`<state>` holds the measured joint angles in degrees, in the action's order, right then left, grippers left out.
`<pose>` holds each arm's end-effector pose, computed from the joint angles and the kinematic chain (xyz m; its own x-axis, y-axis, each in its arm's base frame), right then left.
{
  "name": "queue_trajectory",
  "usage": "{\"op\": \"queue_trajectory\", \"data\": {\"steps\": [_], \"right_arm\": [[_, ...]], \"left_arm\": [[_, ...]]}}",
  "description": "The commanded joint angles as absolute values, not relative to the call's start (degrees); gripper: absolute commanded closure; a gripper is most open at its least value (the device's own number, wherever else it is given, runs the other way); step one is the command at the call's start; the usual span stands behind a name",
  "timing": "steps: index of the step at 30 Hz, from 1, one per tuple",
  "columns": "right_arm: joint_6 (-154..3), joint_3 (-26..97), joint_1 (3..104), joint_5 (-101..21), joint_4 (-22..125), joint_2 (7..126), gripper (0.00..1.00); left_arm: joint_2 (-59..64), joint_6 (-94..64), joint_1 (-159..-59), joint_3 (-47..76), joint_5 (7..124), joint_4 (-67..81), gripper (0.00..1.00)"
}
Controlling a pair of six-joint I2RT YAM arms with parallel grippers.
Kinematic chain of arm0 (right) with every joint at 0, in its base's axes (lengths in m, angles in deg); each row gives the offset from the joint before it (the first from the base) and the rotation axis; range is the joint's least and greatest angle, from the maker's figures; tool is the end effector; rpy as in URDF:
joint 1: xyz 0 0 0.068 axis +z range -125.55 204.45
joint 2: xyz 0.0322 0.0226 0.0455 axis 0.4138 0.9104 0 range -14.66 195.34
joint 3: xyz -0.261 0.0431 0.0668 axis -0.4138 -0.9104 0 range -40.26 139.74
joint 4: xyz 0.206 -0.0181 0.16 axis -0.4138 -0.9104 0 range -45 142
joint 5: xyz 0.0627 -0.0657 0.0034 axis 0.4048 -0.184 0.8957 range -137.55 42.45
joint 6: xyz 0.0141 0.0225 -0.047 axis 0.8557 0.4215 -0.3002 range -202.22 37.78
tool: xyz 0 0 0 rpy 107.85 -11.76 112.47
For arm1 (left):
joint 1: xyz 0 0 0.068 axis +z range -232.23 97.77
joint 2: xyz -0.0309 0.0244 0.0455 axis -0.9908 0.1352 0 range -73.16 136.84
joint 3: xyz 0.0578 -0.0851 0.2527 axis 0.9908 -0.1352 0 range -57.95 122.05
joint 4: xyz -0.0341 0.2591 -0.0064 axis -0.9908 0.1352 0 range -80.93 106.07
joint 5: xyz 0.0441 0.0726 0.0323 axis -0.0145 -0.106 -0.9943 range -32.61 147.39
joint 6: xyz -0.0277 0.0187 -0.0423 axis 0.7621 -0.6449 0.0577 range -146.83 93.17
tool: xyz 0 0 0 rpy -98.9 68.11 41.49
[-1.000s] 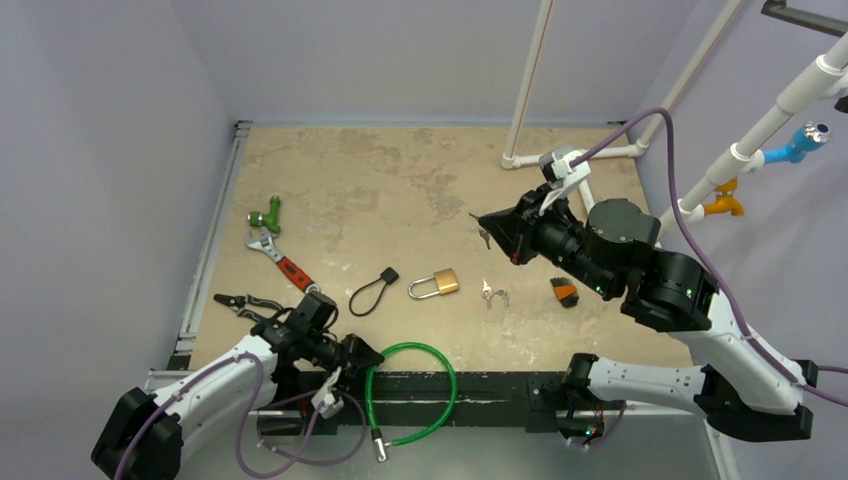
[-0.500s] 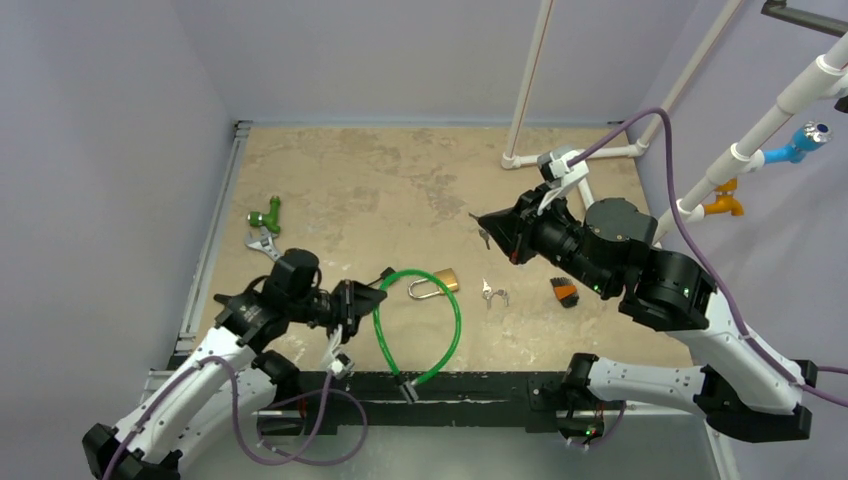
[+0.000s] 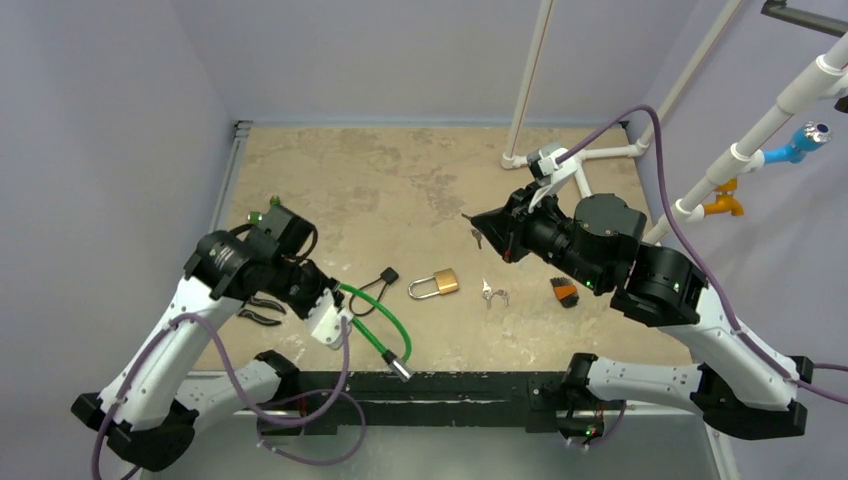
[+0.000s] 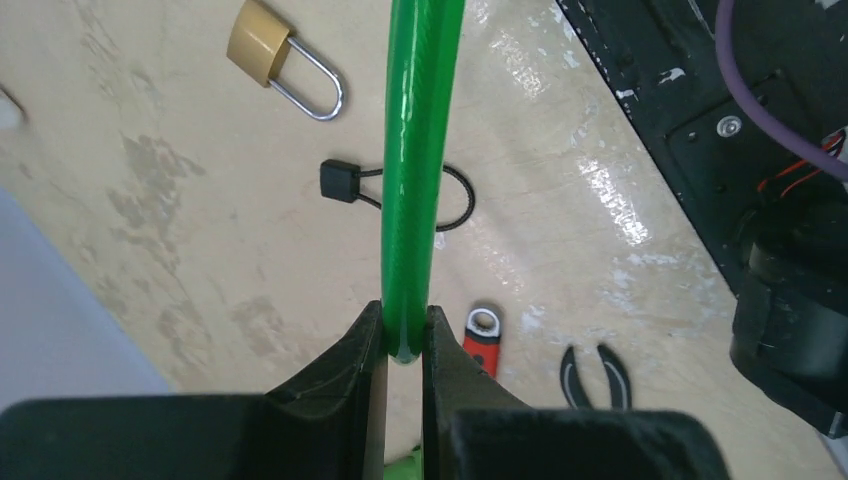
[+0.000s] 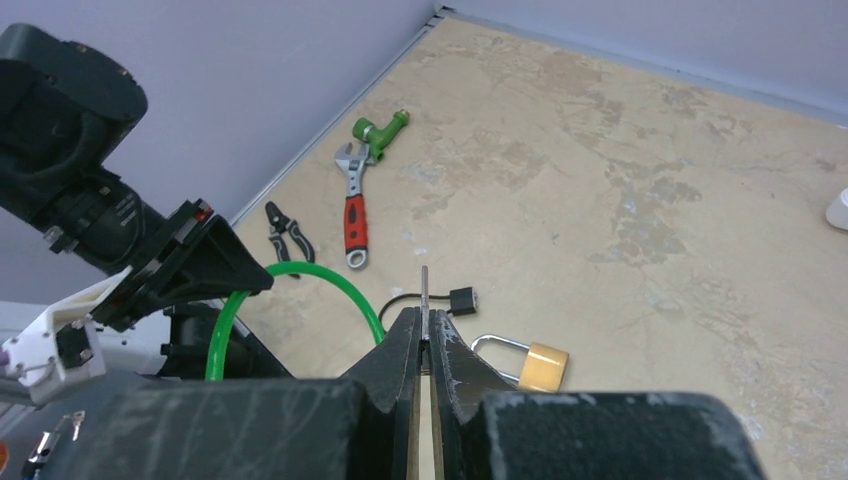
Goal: Unlock with the key
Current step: Pick up the lock from the center of the board, then place the lock at the center of the board.
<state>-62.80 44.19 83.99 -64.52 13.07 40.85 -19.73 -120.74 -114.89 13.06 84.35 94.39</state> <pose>0.0912 0.1346 0.4834 -0.3087 0.1025 -0.9456 -0.6110 0.7406 0.2797 0.0907 -0.0773 0.3588 0.6773 0.6220 -0.3929 0.7347 -0.5432 0.4064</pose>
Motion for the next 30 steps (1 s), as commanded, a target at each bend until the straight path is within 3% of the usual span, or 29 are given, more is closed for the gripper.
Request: {"op": "queue_trajectory", "data": {"steps": [1, 8, 19, 24, 30], "right_arm": [[-63.02, 46.77, 83.73, -63.50, 15.59, 40.80, 1.00], [-62.16, 46.93, 83.61, -62.64, 16.26, 40.60, 1.00], [-62.13, 45.58, 83.52, -63.32, 16.70, 39.74, 1.00], [-62.68, 45.61, 83.47, -62.94, 17.90, 39.71, 1.00], [-63.67, 46.10, 83.18, -62.49, 18.49, 40.63, 1.00]], "left_arm": [[-12.99, -104.26, -114.68, 23.38, 84.67, 111.83, 1.00], [6.07, -86.54, -112.99, 25.79, 83.78, 112.06, 1.00], [20.75, -90.65, -110.29, 22.69, 85.34, 111.86, 1.00], [30.36, -88.02, -104.29, 34.05, 84.27, 111.28, 0.80], [34.85, -85.18, -101.72, 44.41, 80.02, 104.63, 0.72]]}}
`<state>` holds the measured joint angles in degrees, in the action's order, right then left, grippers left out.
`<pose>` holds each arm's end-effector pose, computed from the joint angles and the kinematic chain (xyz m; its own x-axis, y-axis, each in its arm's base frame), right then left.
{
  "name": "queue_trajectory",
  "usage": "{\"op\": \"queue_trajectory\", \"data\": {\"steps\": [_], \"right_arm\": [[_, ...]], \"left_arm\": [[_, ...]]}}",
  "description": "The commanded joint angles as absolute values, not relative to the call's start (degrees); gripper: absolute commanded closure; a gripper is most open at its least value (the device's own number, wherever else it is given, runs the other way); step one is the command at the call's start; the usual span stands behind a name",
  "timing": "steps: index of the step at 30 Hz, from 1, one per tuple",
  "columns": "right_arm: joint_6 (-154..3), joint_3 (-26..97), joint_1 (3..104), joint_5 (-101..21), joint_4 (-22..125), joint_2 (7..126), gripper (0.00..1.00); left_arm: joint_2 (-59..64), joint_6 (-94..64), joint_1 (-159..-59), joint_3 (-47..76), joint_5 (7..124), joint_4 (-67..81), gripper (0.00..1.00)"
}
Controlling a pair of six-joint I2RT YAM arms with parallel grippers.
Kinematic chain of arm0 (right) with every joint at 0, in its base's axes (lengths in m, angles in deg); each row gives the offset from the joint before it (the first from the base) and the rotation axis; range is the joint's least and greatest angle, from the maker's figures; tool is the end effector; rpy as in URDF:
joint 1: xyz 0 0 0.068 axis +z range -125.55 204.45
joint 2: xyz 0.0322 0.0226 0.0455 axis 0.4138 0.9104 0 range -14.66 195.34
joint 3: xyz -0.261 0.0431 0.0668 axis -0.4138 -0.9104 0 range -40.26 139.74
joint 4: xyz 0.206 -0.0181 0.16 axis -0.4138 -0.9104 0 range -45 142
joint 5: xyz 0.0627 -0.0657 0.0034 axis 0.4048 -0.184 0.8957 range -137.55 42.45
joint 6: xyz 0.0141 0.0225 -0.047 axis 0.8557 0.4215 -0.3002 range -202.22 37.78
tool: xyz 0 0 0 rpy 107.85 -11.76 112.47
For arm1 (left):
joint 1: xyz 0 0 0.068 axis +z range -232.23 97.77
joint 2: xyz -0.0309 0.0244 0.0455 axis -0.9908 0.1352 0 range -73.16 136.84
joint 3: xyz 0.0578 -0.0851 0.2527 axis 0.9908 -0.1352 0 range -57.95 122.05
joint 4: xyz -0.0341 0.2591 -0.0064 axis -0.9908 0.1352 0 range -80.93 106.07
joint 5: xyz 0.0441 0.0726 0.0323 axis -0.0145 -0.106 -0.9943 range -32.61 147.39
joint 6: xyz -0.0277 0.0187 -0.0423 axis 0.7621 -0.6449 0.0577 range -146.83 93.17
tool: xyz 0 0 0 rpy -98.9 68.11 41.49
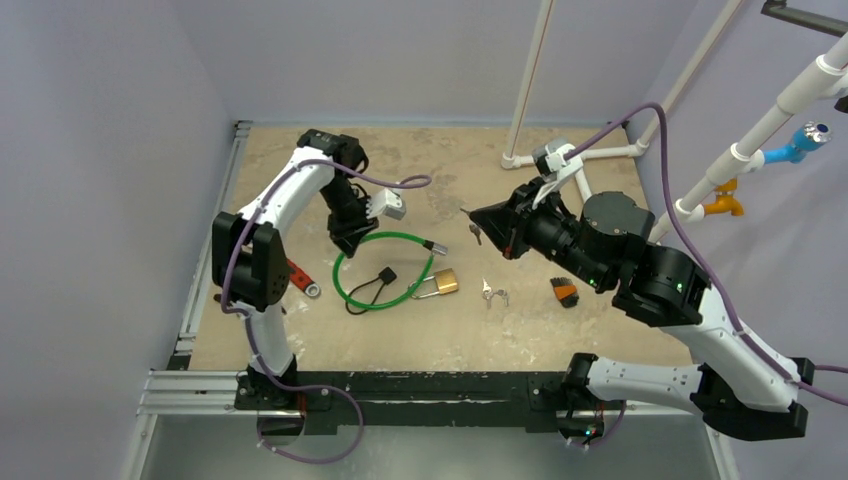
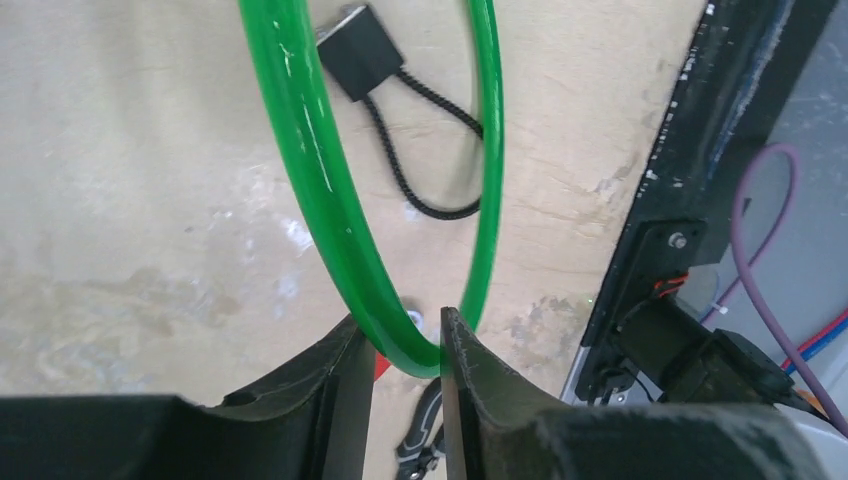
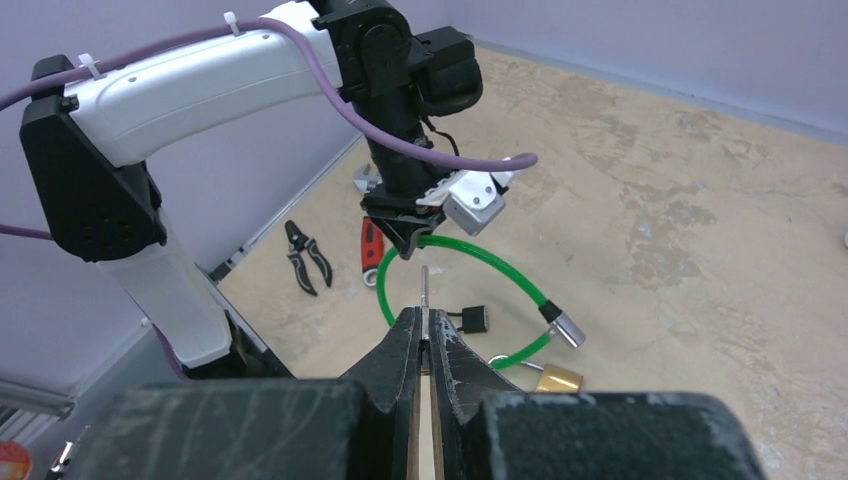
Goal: Unlock with the key
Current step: Place the lock at the center of the board.
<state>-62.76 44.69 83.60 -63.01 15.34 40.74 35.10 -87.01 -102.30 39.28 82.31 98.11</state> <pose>0.0907 0.1334 0.4904 -0.2904 0.1400 -0.9466 -0.6312 0.7155 0.2995 0.3105 -0.1294 0.2716 -0.2499 0.9290 -0.2730 0.9226 0.1429 -0.3582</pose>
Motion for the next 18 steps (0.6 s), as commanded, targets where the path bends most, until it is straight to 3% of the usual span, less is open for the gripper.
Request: {"op": "queue_trajectory", "data": {"steps": [1, 3, 8, 18], "right_arm": [[-63.69, 45.86, 83.15, -62.49, 18.70, 40.58, 1.00], [-63.65, 45.24, 83.03, -62.70, 18.82, 40.19, 1.00], [-63.68, 44.45, 82.51, -63.31, 18.70, 39.28, 1.00], [-63.46, 43.34, 81.17, -65.55, 18.94, 36.81, 1.00]], "left_arm": [[35.00, -85.14, -101.79, 44.47, 80.23, 103.89, 0.72], [34.85, -84.84, -102.52, 43.05, 79.70, 102.26, 0.66], [32.77, -86.02, -104.95, 33.85, 75.51, 97.19, 0.01], [23.77, -73.97, -105.27, 29.19, 75.57, 66.09, 0.00]]}}
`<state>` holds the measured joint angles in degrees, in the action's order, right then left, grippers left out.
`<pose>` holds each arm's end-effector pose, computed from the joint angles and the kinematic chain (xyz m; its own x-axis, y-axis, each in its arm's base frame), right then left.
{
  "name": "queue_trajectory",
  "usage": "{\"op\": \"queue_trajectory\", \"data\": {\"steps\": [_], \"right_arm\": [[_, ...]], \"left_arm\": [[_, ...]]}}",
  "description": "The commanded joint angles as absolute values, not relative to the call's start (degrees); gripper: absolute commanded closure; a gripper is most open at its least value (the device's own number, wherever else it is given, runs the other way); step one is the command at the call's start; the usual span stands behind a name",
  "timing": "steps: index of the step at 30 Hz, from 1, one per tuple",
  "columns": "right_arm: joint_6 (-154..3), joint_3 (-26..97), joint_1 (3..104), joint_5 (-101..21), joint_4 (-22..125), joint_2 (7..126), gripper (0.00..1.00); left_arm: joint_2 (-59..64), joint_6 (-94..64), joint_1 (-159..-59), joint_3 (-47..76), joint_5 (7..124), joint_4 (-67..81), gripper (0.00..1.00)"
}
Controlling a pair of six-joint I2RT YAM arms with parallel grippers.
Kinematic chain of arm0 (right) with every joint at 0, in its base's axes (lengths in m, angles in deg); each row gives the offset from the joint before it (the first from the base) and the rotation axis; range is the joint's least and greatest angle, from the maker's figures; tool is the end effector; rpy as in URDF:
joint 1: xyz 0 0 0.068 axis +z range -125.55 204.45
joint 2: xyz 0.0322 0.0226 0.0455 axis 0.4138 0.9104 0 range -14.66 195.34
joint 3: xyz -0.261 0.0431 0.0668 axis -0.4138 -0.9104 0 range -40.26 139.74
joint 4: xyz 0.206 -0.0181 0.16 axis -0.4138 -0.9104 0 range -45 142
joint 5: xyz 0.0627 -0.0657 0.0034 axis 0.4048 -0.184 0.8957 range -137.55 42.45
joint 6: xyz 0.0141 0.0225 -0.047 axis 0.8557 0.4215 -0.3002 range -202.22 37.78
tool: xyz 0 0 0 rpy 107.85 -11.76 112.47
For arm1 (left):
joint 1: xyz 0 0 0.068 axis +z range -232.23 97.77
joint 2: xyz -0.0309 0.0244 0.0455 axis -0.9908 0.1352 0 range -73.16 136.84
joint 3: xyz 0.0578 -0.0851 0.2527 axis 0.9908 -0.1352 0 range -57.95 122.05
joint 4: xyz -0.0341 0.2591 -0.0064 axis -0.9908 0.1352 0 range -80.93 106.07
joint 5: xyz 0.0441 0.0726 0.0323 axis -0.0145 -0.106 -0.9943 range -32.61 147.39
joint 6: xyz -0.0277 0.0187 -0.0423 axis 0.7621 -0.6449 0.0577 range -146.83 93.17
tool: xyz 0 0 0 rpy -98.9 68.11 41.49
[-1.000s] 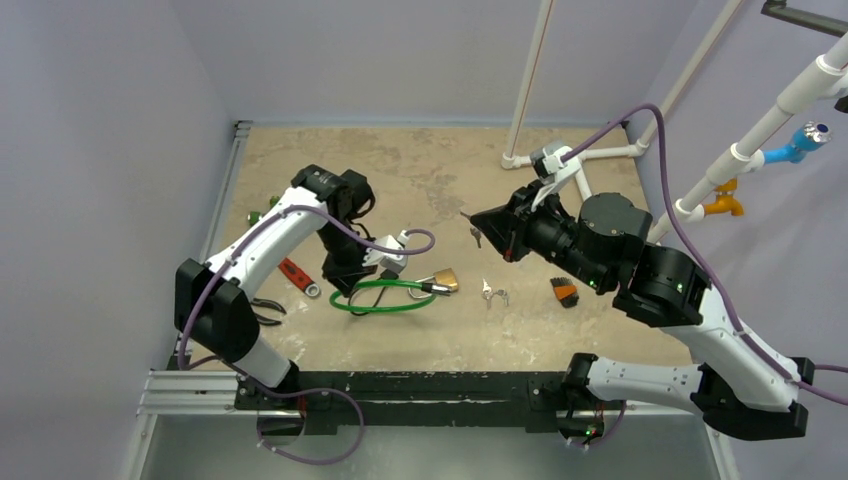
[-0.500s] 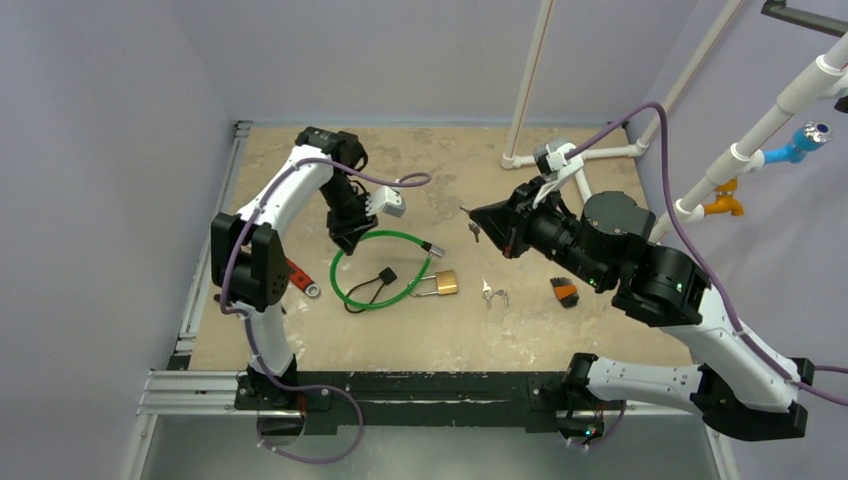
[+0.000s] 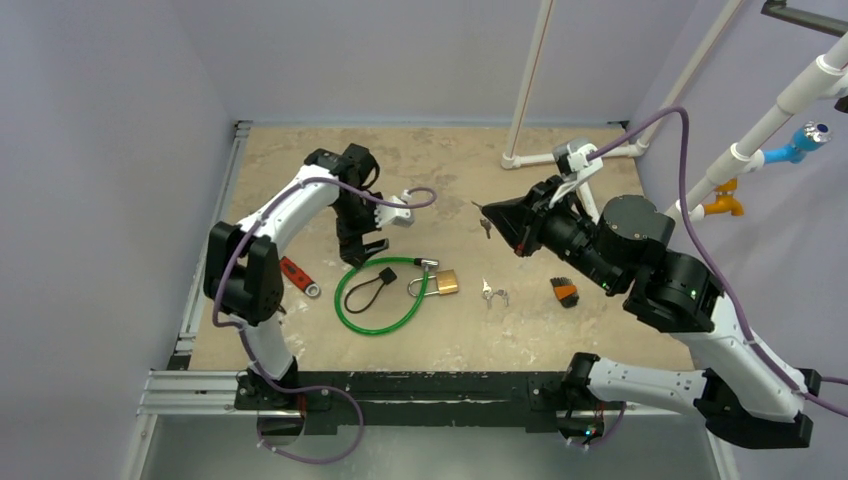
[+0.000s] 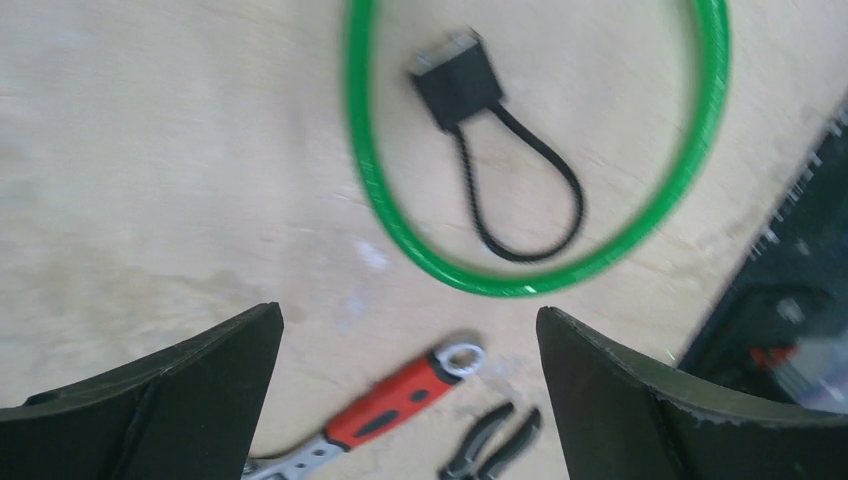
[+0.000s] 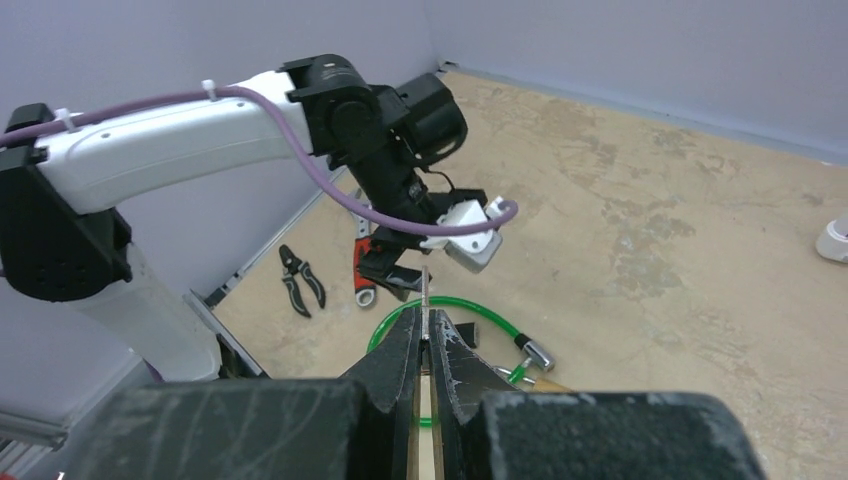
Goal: Unlock with the key
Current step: Place the lock at the center of the board, then pick up the lock from the center of the board.
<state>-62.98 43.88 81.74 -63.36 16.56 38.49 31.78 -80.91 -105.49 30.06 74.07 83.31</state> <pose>0.0885 0.1199 0.4940 -0.2581 0.1849 -0.9483 -0.6120 0.7281 0.3086 0.3062 -0.1427 0.2466 -0.2369 0.9462 -0.2205 0.9626 0.1978 -0.1851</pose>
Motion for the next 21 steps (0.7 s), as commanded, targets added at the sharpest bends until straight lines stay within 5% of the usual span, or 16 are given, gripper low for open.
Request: {"op": "queue_trajectory", "data": {"steps": [1, 6, 10, 16, 21], "right_arm": [[-63.31, 43.00, 81.02, -65.71, 19.03, 36.63, 1.00], [-62.77, 41.62, 80.13, -65.57, 19.13, 36.61, 1.00], [-61.81, 39.29, 79.34, -64.66, 20.52, 35.66, 1.00], [-60.80, 37.29, 76.59, -62.04, 22.01, 35.36, 1.00], [-60.46, 36.67, 73.35, -60.02, 22.67, 34.98, 1.00]], "left_arm": [[23.56, -71.83, -105.75, 29.37, 75.35, 63.94, 0.00], [23.77, -66.97, -109.09, 34.29, 73.09, 62.04, 0.00], [19.69, -58.81, -107.32, 26.61, 73.80, 45.02, 0.00], [28.75, -76.52, -109.29, 29.83, 87.84, 57.91, 0.00], [28.89, -83.51, -112.20, 21.52, 90.03, 51.07, 0.14]]}}
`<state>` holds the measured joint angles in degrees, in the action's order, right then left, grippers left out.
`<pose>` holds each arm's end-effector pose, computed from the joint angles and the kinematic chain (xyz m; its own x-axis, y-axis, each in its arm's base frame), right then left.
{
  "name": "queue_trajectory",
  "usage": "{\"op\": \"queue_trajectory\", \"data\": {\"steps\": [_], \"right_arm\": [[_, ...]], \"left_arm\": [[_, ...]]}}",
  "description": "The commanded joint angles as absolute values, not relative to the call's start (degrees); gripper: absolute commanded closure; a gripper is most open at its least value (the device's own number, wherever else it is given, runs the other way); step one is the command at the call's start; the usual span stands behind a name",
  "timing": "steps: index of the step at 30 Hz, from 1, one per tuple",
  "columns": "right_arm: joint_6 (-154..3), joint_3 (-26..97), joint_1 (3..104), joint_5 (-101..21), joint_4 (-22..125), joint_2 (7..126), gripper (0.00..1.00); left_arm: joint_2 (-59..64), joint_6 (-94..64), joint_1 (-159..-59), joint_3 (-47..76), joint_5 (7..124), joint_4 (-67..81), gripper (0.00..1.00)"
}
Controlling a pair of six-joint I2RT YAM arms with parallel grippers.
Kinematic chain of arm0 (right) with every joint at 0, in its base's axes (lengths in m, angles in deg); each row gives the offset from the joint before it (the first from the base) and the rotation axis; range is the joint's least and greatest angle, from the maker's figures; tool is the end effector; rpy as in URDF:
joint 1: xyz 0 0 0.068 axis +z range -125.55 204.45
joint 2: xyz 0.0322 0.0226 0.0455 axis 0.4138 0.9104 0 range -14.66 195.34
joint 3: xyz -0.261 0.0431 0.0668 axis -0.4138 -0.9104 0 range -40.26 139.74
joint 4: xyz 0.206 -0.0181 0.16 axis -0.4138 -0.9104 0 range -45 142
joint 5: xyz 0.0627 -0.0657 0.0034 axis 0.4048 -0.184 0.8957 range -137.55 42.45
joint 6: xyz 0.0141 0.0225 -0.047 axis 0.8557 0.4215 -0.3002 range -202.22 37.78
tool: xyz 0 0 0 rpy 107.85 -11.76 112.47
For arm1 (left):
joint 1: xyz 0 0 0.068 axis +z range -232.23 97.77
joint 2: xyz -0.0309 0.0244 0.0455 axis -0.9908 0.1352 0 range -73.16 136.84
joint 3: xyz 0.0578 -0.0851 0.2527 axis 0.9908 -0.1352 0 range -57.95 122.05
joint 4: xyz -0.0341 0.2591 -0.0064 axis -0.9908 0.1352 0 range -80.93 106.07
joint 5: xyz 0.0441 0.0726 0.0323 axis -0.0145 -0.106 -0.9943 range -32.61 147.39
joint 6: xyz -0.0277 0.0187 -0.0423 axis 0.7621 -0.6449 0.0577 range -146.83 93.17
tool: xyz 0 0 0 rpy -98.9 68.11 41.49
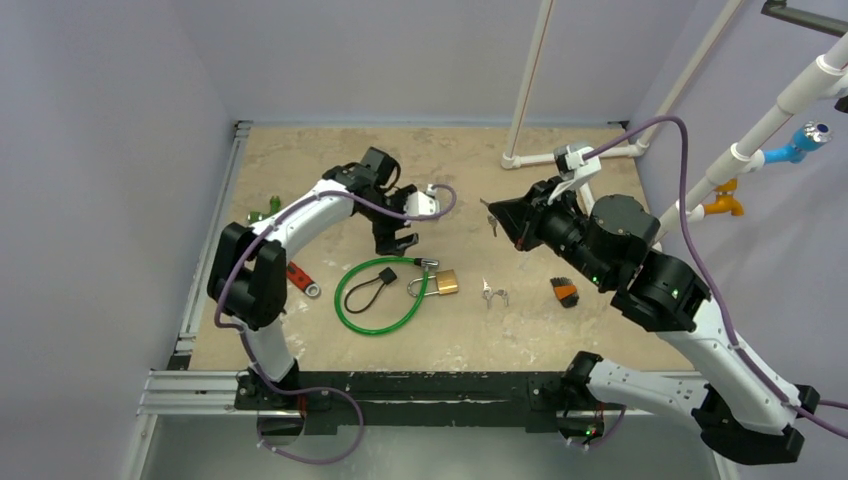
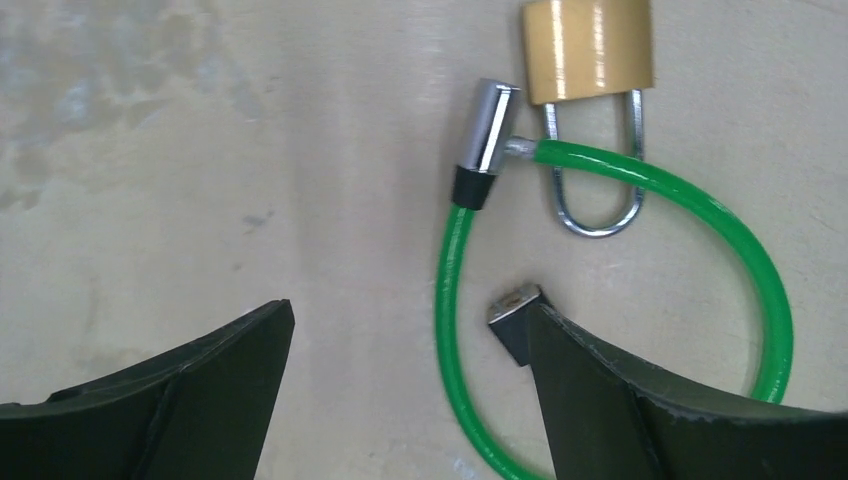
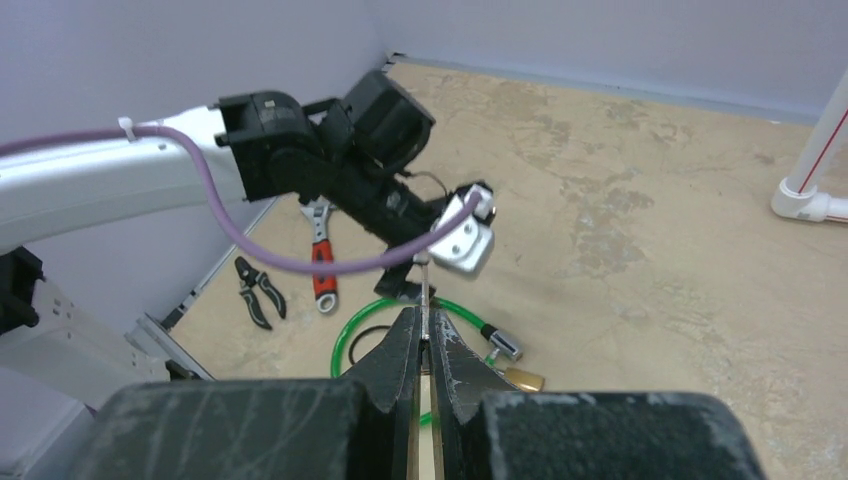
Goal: Unlock with the key
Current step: Pick up the lock from the center of the board.
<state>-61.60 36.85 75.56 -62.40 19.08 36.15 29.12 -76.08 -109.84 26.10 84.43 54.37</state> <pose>0.1037 0.1141 0.4680 -0.2765 0.1994 -0.9401 -0.5292 0.7850 0.3222 0.3245 -0.1879 0.2572 -0.0690 0.7976 -0.5993 0.9876 0.1395 0.0718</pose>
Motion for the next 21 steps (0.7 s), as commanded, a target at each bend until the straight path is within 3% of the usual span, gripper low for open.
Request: {"op": "queue_trajectory", "data": {"steps": [1, 13, 21], "right_arm": [[-60.24, 36.47, 72.86, -59.50, 22.87, 34.78, 1.00], [-59.71, 36.92, 71.12, -58.23, 23.39, 33.32, 1.00], [-59.38, 38.15, 71.12, -58.48, 21.82, 31.36, 1.00]], "left_arm": [[29.69, -83.52, -112.68, 21.02, 90.22, 50.60, 0.15], [39.64, -86.38, -120.04, 25.87, 74.53, 53.68, 0.20], [45.33, -84.74, -122.38, 30.42, 67.91, 55.63, 0.45]]}}
